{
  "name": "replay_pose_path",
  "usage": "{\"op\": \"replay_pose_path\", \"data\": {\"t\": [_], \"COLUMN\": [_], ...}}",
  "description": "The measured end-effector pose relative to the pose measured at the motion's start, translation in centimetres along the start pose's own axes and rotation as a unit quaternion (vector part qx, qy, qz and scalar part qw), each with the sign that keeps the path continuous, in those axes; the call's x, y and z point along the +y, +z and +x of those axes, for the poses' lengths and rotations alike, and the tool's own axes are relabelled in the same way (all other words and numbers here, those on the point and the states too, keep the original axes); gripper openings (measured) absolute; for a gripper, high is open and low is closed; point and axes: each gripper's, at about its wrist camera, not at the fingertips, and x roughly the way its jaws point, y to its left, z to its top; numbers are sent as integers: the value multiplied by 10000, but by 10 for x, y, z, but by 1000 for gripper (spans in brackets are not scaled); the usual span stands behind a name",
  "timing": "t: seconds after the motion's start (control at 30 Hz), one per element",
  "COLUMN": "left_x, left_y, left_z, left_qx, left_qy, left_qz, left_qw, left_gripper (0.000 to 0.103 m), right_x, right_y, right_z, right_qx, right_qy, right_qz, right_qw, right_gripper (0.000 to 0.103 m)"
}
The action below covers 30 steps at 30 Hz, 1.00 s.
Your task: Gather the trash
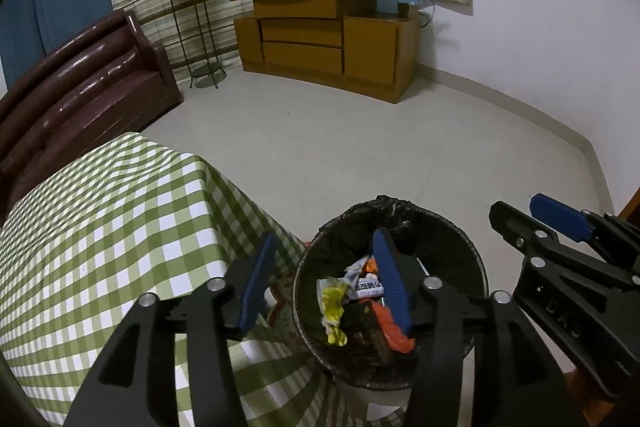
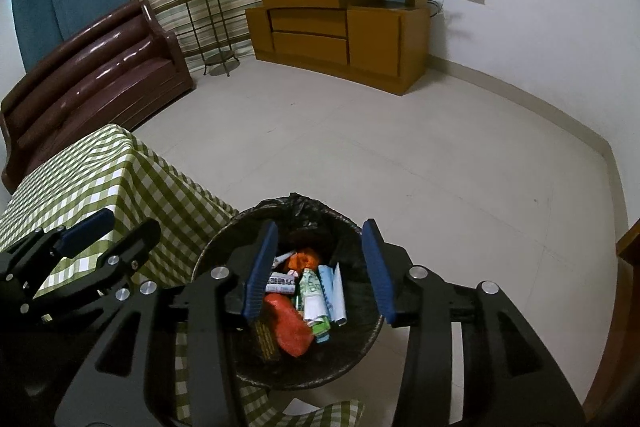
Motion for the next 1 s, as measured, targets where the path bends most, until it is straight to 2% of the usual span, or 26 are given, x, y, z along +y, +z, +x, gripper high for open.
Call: {"op": "replay_pose_path", "data": {"t": [0.13, 0.4, 0.6, 1.0], "left_x": [-1, 3, 9, 23], "left_y": [-1, 1, 4, -9], "left_z": [-3, -11, -19, -44], "left_qx": [-33, -116, -204, -353], "left_qy": [10, 9, 43, 174], "left_qz": [14, -92, -164, -296], "left_qw": [10000, 9999, 9996, 9988], "left_gripper": [58, 62, 65, 70], "right_x": [-3, -3, -2, 8], "right_y": [0, 4, 7, 0], "right_z": [-3, -9, -16, -43], "right_qx": [-55, -127, -218, -379], "right_qy": [-22, -46, -73, -57], "right_qz": [20, 3, 13, -126], "right_qw": [10000, 9999, 9997, 9992], "right_gripper": [50, 50, 57, 60]}}
